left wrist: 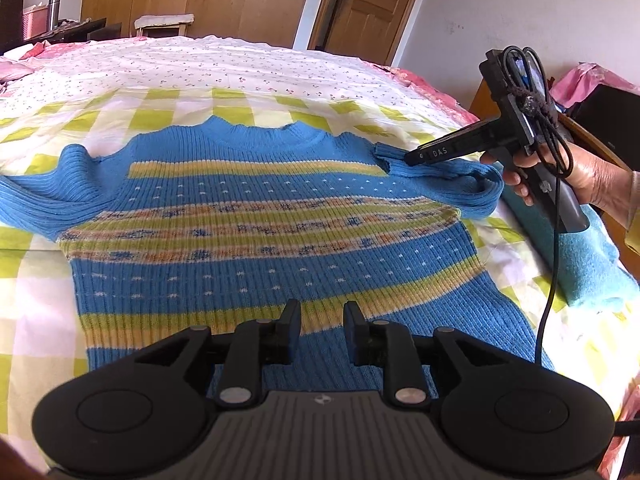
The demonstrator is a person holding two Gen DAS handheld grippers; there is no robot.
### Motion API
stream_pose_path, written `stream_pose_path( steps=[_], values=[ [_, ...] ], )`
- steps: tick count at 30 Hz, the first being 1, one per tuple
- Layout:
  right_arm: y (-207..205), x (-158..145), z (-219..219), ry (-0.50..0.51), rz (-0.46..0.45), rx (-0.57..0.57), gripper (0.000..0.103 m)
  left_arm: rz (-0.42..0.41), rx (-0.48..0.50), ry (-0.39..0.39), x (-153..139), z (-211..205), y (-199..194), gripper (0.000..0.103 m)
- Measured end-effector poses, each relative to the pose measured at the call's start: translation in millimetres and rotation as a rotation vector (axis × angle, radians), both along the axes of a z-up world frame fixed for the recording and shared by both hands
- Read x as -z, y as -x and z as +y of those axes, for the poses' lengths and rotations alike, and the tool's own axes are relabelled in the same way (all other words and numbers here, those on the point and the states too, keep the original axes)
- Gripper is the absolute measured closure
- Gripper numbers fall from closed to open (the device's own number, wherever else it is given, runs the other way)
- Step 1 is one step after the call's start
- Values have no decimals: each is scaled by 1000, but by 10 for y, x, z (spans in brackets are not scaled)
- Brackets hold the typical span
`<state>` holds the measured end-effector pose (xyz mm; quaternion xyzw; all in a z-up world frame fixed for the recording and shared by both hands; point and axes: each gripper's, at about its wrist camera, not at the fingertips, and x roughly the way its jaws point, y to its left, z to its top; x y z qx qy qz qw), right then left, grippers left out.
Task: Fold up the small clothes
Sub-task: 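Reach the right tool to the sleeve cuff and grasp it, then lift the sleeve with the right tool and fold it across the body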
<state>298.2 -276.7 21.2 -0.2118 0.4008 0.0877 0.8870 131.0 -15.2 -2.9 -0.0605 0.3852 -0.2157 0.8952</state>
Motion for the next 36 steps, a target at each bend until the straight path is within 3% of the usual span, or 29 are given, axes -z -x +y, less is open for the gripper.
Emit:
stream_pose_path(
  steps=[1,3,5,7,9,20,22,30,33,36],
  values=[
    [-30,22,0,11,2,1,68,-1,-1,3,-4,3,-3,74],
    [-74,58,-24,21,9,10,68,-1,-2,7,-4,6,-8,74],
    [-110,74,-71,-1,30,26,73,2,-2,10,3,8,-14,74],
    [-109,51,-104,-30,35,49,92,5,-2,11,10,7,-11,74],
    [-86,-16,-140,-71,31,76,96,5,-4,17,7,16,-2,74],
    [268,-1169,-494,-517,-182,352,97,-43,-35,101,-179,237,99,74],
    [357,-1283,-415,-585,-194,356,97,-51,-43,113,-213,291,121,74],
    [446,-1290,403,-676,-151,256,97,-95,-77,148,-368,515,221,73],
    [460,-1352,667,-689,-165,236,97,-111,-92,156,-395,605,239,73],
    [484,-1270,978,-646,-117,170,95,-112,-99,165,-388,679,229,73]
  ],
)
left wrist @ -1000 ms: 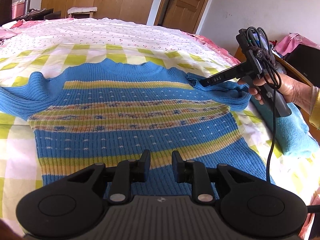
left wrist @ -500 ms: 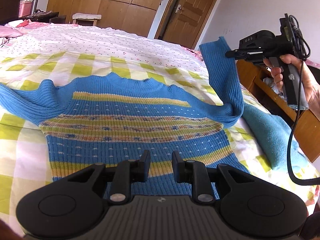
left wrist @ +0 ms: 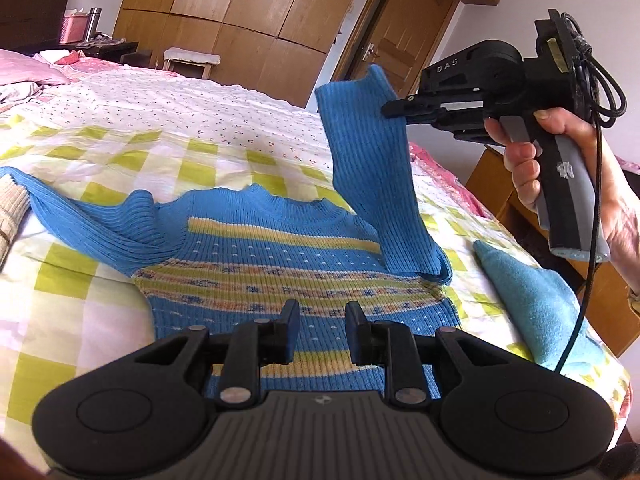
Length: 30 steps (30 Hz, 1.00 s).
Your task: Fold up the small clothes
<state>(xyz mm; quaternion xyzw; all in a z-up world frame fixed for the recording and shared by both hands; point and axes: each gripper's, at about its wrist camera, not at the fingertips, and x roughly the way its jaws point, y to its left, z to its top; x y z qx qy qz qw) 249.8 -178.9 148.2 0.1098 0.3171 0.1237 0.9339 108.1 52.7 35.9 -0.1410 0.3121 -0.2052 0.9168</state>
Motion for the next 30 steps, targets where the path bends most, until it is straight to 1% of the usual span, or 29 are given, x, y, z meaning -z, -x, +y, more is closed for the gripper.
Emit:
stream_pose_path(
  steps=[1,2,4,5,8,10,12,15,17,18,20,23,27,28,30],
  values=[
    [8,46,67,-4,20,-34,90,0,-3,-3,8,18,1,73],
    [13,98,123,-14,50,-77,90,0,-6,-8,18,33,3,73],
    [84,193,195,-44,81,-138,90,4,-12,-16,46,68,4,73],
    [126,218,205,-56,90,-174,90,8,-15,-17,58,84,1,73],
    [277,233,113,-59,76,-195,89,12,-24,-23,80,106,-7,72],
    [335,242,-36,-16,59,-154,88,11,-26,-28,90,101,-5,72],
    [331,323,-196,55,66,-106,86,11,-26,-32,103,88,-4,72],
    [309,580,-438,181,103,-39,86,14,-26,-48,135,56,-7,72],
    [296,783,-600,216,141,-3,86,18,-28,-58,163,43,-19,72],
    [297,871,-673,223,155,17,86,22,-30,-61,179,38,-30,72],
    [312,1017,-844,207,173,54,86,30,-34,-62,206,34,-49,72],
    [341,1113,-1020,169,168,79,86,41,-42,-63,249,35,-79,72],
    [345,1182,-971,208,165,1,85,57,-47,-72,311,33,-109,72],
    [345,1201,-913,220,194,-67,85,60,-47,-74,319,33,-111,72],
    [379,1279,-820,239,288,-211,86,58,-46,-77,327,39,-111,72]
  ],
)
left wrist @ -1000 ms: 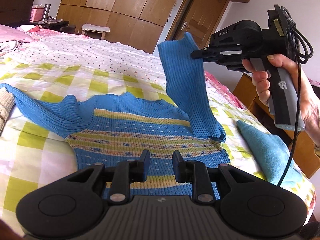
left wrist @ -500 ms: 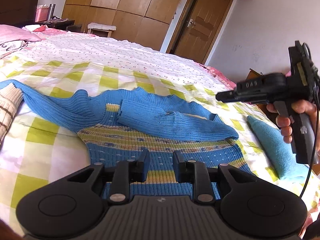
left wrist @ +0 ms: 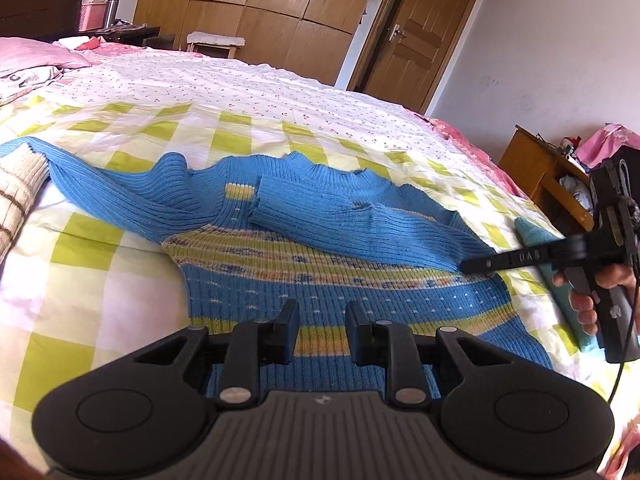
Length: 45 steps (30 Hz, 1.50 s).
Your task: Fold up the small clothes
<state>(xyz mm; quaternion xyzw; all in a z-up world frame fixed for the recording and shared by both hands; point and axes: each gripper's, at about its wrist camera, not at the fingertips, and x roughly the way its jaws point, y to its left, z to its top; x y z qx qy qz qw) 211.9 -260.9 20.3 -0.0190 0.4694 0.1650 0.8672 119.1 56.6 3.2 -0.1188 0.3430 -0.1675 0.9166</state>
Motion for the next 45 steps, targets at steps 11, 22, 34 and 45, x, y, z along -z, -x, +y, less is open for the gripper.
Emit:
stream_pose_path(
  steps=[11,22,34,45],
  values=[
    [267,-134,298,67,-178,-150,86,-51,-35,-51,-135,-66,-397,62],
    [299,-2,194,1,-190,-135,86,-32,-22,-244,11,-273,-1063,62],
    [408,-86,152,33,-247,-138,86,35,-30,-212,-20,-18,-753,93],
    [480,-6,388,190,-329,-237,71,87,-64,-181,49,84,-703,93]
  ],
)
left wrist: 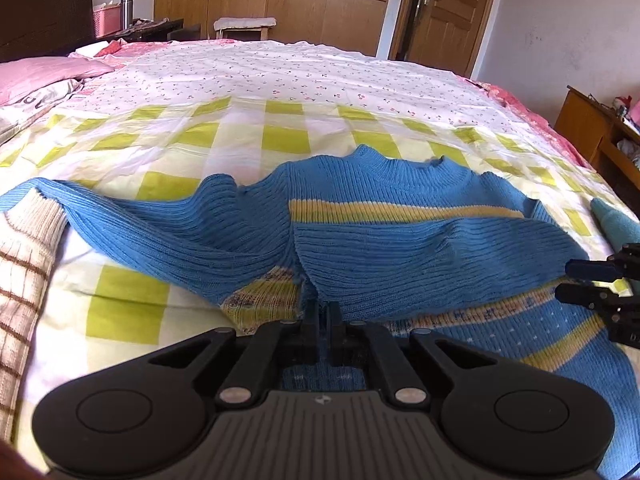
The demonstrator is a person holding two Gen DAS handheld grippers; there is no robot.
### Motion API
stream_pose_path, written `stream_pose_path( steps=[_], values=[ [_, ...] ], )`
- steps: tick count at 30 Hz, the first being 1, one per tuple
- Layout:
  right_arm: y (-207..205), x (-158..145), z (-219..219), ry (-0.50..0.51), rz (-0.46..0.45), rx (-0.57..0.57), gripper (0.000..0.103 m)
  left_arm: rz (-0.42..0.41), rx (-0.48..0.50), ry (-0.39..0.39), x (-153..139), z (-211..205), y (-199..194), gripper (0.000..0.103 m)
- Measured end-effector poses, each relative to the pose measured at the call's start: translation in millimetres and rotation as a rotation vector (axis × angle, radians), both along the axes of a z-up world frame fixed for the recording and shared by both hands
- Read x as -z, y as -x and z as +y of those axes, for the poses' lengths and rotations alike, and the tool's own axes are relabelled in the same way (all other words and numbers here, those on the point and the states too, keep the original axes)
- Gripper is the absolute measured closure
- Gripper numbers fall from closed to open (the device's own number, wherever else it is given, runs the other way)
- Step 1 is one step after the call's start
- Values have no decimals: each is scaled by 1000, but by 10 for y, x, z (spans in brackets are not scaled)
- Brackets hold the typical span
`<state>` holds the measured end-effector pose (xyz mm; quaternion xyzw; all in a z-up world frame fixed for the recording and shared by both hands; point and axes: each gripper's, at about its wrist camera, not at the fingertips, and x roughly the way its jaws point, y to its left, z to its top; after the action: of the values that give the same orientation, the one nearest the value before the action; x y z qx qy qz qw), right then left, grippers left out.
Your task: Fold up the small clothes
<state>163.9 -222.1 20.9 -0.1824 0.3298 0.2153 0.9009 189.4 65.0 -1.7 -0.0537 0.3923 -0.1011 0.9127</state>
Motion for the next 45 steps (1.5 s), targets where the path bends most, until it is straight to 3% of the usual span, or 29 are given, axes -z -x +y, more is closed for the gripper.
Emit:
stream_pose_path(
  steps=[3,6,10,14,16,20,23,24,30,35,37,38,40,45],
  values=[
    [-81,57,-39,21,0,25,67,1,-12,5,-4,20,-60,92],
    [-221,203,-199,-10,118,103,67,8,-15,-13,26,27,-97,90],
    [-135,136,-330,-56,154,116,67,12,11,-37,39,25,-25,89],
    [-222,-172,-449,-141,78,127,67,1,14,-80,3,12,45,89],
    [-421,-245,-442,-97,19,154,69,-27,14,-69,-75,15,55,89],
    [-829,-144,-393,82,3,121,77,-111,28,-36,-308,52,51,89],
    [-942,-54,-337,206,33,-14,78,-145,62,-32,-410,33,-63,89],
    [-962,-28,-290,262,43,-69,73,-147,74,-30,-416,18,-113,89],
    [-1068,113,-59,494,129,-314,72,-101,198,-16,-264,-165,-457,88],
    [-1244,199,90,541,183,-397,69,-31,313,-56,-120,-299,-659,88],
    [-1299,214,113,549,210,-405,73,-12,341,-81,-78,-329,-685,88],
    [-1341,203,110,529,236,-369,74,-6,345,-95,-63,-342,-685,88],
    [-1351,182,82,478,262,-318,88,-4,340,-141,-23,-346,-649,88],
    [-1221,150,6,405,187,-179,101,-22,274,-151,23,-227,-560,88]
  ],
)
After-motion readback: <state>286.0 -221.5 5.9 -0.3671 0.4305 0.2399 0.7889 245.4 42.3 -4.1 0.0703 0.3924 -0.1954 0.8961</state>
